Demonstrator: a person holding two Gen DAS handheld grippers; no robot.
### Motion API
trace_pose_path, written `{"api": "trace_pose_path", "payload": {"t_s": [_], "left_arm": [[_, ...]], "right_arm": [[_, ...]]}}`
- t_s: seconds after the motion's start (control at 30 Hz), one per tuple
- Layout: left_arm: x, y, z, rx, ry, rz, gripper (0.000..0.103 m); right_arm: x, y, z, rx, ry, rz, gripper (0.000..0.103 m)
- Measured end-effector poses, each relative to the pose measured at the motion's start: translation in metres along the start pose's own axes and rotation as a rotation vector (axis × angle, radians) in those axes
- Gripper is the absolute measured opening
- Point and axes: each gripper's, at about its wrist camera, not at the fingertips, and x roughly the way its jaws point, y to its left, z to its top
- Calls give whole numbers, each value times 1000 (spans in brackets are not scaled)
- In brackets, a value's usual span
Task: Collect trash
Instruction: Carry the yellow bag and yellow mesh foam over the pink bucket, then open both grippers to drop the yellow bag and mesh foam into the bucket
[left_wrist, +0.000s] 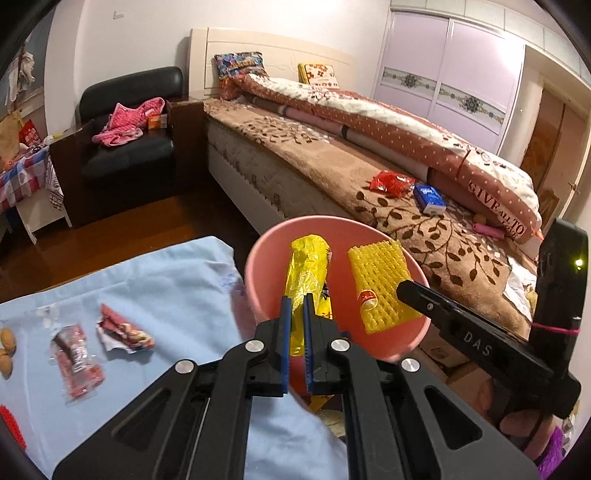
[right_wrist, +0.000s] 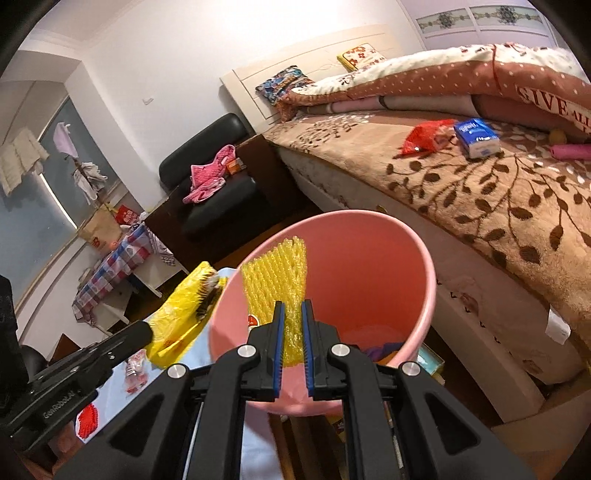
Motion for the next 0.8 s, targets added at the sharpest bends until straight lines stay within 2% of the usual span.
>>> {"api": "trace_pose_path", "payload": {"t_s": [0.23,0.33,0.4,0.43,0.5,0.8], "left_arm": [[22,-5,-1,-7,38,-6,6],[25,-5,-1,-12,48,-12,7],[24,-5,-2,-10,48,-12,17],[24,-5,-2,-11,46,-15,21],[21,-3,-3,-19,41,-20,33],[1,4,-6,-48,19,-23,34]], "right_arm": [[11,-9,-1,8,13,-4,11],[13,-11,-4,15,17,-9,22],[14,-11,-5,17,14,-14,36],[13,-11,-6,17,13,-16,37],[13,-10,-7,17,14,-17,37],[5,5,-10,-8,13,5,38]]}}
